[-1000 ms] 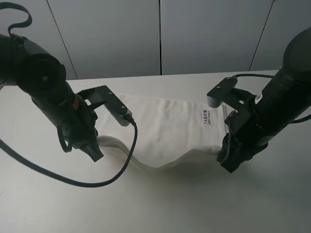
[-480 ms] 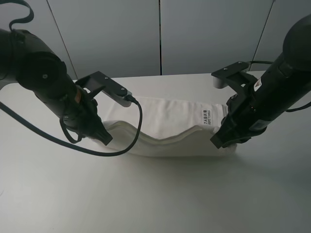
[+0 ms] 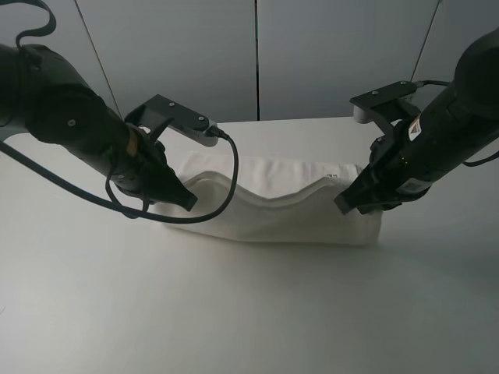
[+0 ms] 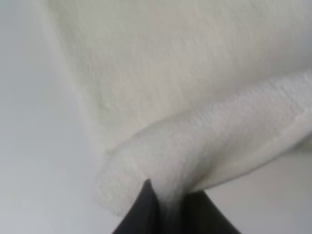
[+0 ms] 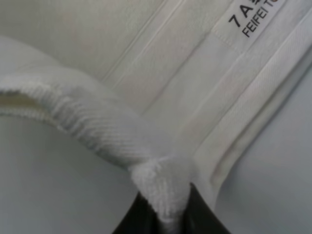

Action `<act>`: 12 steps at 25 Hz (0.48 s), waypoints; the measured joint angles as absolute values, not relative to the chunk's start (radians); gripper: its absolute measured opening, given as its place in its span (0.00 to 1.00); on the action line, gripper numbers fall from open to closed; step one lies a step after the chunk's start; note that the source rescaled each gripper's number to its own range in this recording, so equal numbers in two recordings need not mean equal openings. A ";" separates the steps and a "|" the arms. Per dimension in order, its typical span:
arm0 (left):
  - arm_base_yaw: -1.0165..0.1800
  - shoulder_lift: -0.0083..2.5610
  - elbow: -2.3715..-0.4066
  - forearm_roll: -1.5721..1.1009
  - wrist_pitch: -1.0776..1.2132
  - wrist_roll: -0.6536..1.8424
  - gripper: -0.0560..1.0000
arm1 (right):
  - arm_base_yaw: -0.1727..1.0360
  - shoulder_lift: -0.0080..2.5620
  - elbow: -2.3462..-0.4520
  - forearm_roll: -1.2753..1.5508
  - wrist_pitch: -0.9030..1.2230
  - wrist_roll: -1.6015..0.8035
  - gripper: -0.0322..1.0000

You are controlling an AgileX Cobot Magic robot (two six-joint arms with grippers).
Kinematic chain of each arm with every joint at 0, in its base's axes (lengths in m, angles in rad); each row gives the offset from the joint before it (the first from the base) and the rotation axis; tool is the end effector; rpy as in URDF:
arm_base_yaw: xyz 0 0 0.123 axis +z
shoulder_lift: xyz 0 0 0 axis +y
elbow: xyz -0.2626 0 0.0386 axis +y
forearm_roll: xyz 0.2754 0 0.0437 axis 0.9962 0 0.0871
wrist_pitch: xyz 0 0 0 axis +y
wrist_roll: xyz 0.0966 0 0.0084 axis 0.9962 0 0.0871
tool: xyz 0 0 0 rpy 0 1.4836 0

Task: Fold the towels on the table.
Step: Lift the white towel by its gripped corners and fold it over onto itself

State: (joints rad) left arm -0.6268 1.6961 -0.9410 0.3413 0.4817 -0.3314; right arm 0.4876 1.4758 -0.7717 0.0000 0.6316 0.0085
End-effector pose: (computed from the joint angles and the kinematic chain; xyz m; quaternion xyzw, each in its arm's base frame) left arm 0.2865 -0.1889 0.1353 0.2711 0.9340 0.0012 0.2328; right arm 0.2495 0.1323 0.1511 -0.2342 0.9589 0.0394 0.1555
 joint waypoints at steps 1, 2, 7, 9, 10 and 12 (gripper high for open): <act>-0.627 1.696 -0.941 0.363 0.471 -0.354 0.11 | 0.488 1.476 -0.772 -0.020 0.622 0.024 0.03; -0.620 1.696 -0.941 0.379 0.460 -0.380 0.11 | 0.488 1.476 -0.772 -0.038 0.611 0.041 0.03; -0.559 1.696 -0.941 0.399 0.410 -0.431 0.11 | 0.488 1.476 -0.772 -0.120 0.542 0.144 0.03; -0.534 1.696 -0.941 0.401 0.394 -0.435 0.11 | 0.477 1.476 -0.772 -0.124 0.514 0.161 0.03; -0.525 1.696 -0.941 0.401 0.388 -0.435 0.11 | 0.470 1.476 -0.772 -0.128 0.504 0.166 0.03; -0.517 1.696 -0.941 0.401 0.363 -0.435 0.11 | 0.452 1.482 -0.772 -0.130 0.485 0.172 0.03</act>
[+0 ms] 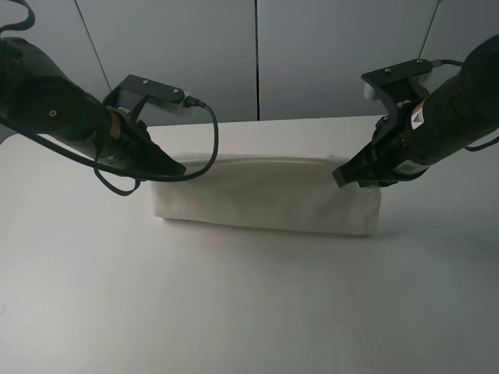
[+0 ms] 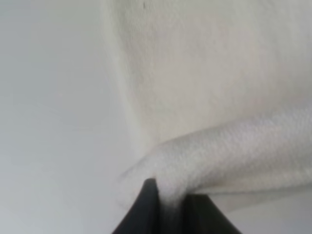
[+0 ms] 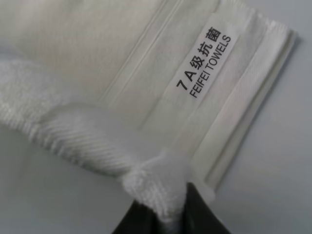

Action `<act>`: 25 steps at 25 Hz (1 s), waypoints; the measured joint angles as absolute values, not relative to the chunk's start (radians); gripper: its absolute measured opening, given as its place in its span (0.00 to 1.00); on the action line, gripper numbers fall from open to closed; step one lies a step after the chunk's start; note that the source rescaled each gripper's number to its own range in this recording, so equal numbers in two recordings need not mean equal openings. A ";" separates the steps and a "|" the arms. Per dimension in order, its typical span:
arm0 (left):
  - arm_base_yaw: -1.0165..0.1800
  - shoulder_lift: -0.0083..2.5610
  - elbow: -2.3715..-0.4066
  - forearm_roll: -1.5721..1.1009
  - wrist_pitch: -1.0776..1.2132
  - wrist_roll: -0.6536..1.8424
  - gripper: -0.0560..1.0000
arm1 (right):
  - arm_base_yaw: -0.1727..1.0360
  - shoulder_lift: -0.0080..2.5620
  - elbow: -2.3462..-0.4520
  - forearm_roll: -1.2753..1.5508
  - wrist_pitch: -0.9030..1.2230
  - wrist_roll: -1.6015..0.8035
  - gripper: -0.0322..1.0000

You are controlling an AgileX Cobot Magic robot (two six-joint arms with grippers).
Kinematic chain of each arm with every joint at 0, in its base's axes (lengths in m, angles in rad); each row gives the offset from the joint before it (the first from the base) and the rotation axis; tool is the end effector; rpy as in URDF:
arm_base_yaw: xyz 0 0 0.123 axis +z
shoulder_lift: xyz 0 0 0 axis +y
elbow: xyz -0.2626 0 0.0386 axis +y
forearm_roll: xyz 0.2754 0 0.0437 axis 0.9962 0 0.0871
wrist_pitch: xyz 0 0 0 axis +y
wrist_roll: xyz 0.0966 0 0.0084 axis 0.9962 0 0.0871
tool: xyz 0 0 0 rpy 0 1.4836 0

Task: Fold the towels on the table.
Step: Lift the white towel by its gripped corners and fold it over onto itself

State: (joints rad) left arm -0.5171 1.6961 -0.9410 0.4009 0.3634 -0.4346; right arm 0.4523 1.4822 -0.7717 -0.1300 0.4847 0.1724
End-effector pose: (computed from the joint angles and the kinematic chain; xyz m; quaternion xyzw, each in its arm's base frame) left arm 0.3136 -0.1628 0.1407 0.1993 0.9371 -0.0149 0.2861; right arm 0.2688 0.1241 0.1550 -0.1840 0.9550 0.0298 0.2309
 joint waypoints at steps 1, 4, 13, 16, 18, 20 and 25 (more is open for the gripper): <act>-0.515 1.696 -0.941 0.401 0.353 -0.435 0.11 | 0.440 1.490 -0.772 -0.132 0.473 0.174 0.03; -0.512 1.696 -0.941 0.403 0.313 -0.435 0.11 | 0.426 1.521 -0.772 -0.141 0.442 0.180 0.03; -0.499 1.696 -0.941 0.458 0.241 -0.439 0.11 | 0.419 1.603 -0.772 -0.146 0.320 0.198 0.03; -0.476 1.696 -0.941 0.458 0.226 -0.439 0.12 | 0.419 1.620 -0.772 -0.151 0.286 0.216 0.03; -0.456 1.696 -0.941 0.458 0.221 -0.439 0.12 | 0.415 1.631 -0.772 -0.166 0.273 0.231 0.03; -0.442 1.696 -0.941 0.458 0.213 -0.439 0.12 | 0.402 1.637 -0.772 -0.173 0.256 0.255 0.03; -0.430 1.738 -0.943 0.458 0.170 -0.439 0.12 | 0.374 1.649 -0.774 -0.178 0.215 0.275 0.03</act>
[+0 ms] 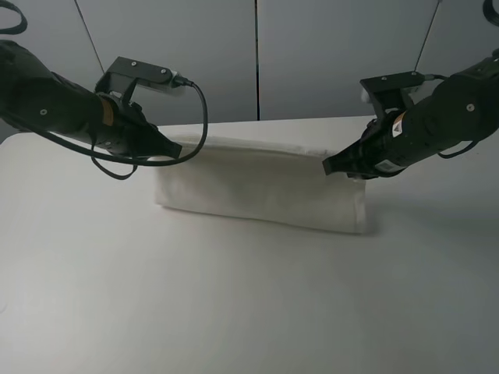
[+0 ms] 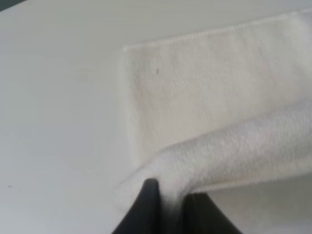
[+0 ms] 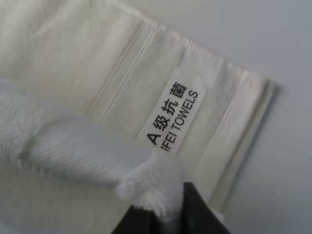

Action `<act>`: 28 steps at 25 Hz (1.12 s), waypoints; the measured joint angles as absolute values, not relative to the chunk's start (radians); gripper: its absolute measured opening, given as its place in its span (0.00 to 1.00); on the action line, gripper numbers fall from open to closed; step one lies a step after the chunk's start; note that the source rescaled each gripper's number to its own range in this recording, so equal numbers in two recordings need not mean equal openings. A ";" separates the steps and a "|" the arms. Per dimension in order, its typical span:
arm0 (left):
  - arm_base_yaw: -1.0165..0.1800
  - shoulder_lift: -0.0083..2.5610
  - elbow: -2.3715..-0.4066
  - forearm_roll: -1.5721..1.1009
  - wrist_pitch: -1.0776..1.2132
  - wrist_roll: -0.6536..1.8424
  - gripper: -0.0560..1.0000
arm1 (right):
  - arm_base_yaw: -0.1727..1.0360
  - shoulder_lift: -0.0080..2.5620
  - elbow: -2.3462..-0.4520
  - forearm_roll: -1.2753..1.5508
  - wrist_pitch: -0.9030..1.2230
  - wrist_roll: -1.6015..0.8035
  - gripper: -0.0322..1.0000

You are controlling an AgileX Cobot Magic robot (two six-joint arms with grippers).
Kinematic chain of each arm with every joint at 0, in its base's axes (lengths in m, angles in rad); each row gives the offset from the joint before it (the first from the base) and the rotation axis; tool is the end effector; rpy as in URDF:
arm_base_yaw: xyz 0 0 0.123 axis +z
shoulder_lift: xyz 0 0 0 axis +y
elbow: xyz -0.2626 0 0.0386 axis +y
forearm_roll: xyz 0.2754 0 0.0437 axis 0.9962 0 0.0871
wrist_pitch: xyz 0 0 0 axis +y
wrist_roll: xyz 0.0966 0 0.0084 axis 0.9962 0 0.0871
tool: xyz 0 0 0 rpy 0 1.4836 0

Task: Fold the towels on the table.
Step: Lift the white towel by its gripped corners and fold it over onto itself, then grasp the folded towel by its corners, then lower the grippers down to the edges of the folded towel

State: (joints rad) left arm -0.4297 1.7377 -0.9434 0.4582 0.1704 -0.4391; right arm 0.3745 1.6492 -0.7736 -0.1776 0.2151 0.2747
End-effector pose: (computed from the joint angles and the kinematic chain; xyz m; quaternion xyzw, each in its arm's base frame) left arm 0.3384 -0.1471 0.1364 0.1931 0.9169 -0.0374 0.3474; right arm 0.3004 0.1141 0.1167 -0.1255 0.9512 0.0487 0.2777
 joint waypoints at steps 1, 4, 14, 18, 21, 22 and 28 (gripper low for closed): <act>-0.430 1.750 -0.943 0.458 0.162 -0.439 0.12 | 0.370 1.649 -0.774 -0.180 0.209 0.275 0.03; -0.427 1.777 -0.943 0.460 0.135 -0.439 0.12 | 0.368 1.649 -0.774 -0.191 0.194 0.276 0.03; -0.421 1.816 -0.944 0.509 0.045 -0.437 0.34 | 0.348 1.678 -0.774 -0.222 0.085 0.277 0.33; -0.421 1.816 -0.948 0.521 0.017 -0.424 0.79 | 0.337 1.724 -0.774 -0.221 0.071 0.293 0.92; -0.421 1.816 -0.948 0.521 0.007 -0.420 0.98 | 0.337 1.733 -0.774 -0.199 0.064 0.325 0.98; -0.421 1.816 -0.948 0.521 0.000 -0.419 0.98 | 0.337 1.733 -0.774 -0.195 0.064 0.329 0.95; -0.421 1.816 -0.948 0.521 0.000 -0.418 0.98 | 0.337 1.735 -0.774 -0.193 0.082 0.333 0.91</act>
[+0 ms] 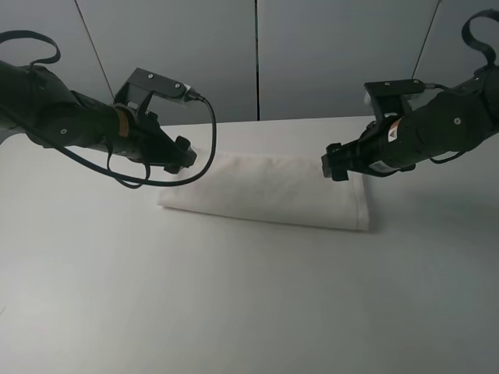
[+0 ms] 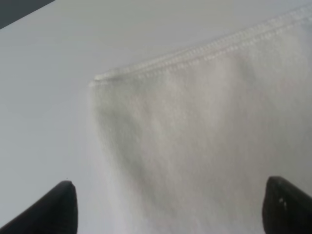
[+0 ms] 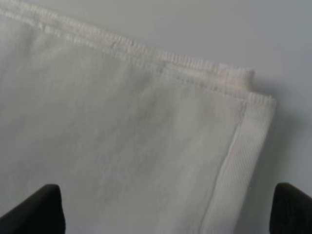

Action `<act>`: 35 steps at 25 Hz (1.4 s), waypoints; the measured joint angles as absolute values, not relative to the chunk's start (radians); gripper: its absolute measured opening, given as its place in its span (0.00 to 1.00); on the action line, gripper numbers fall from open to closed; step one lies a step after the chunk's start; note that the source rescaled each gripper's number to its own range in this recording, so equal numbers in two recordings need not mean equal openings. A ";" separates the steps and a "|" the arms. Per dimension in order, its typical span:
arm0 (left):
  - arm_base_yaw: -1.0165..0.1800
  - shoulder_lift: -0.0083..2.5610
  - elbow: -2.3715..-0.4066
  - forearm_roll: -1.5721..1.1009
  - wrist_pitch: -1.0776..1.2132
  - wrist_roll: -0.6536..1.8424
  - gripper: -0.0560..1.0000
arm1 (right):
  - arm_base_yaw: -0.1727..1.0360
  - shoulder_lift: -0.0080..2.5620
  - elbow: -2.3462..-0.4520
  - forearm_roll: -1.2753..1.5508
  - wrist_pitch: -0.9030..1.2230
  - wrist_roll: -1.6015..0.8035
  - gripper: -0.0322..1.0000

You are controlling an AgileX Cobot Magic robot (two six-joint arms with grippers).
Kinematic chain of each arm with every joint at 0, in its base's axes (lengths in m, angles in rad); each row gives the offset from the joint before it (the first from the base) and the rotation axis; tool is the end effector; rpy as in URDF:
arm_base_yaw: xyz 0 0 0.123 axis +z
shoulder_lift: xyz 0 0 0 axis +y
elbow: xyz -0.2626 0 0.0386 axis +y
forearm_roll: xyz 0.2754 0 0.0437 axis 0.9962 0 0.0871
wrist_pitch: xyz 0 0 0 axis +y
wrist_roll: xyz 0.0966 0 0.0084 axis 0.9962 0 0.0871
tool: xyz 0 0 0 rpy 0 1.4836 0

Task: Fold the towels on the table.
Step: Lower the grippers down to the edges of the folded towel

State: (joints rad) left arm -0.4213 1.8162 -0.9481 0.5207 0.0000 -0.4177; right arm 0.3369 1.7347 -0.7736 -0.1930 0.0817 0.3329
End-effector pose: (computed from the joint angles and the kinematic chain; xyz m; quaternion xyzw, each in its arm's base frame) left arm 0.3481 -0.1560 0.1182 0.2392 0.8915 -0.0610 0.3799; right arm 0.3124 0.1078 0.0959 -0.0910 0.9484 0.0645 0.2966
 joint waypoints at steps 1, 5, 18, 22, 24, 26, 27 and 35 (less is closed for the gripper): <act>-0.421 1.816 -0.948 0.521 0.000 -0.418 0.99 | 0.337 1.735 -0.774 -0.193 0.095 0.333 0.93; -0.421 1.825 -1.001 0.449 0.139 -0.434 0.99 | 0.337 1.735 -0.778 -0.193 0.181 0.329 1.00; -0.320 1.986 -1.327 0.039 0.570 -0.077 1.00 | 0.337 1.735 -1.006 -0.062 0.612 0.302 1.00; -0.260 2.047 -1.372 -0.128 0.630 0.071 1.00 | 0.337 1.735 -1.009 -0.037 0.627 0.295 1.00; -0.258 2.069 -1.391 -0.146 0.646 0.095 1.00 | 0.337 1.735 -1.009 -0.034 0.627 0.295 1.00; -0.258 2.090 -1.416 -0.156 0.665 0.099 1.00 | 0.337 1.735 -1.009 -0.034 0.628 0.295 1.00; -0.258 2.102 -1.432 -0.159 0.675 0.102 1.00 | 0.337 1.735 -1.011 -0.034 0.631 0.295 1.00; -0.258 2.189 -1.577 -0.083 0.776 0.062 1.00 | 0.337 1.735 -1.011 -0.034 0.668 0.291 1.00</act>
State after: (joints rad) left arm -0.2576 2.1891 -1.5772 -0.0832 0.7764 0.0618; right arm 0.3369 1.7347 -1.0107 -0.0343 0.6682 0.2909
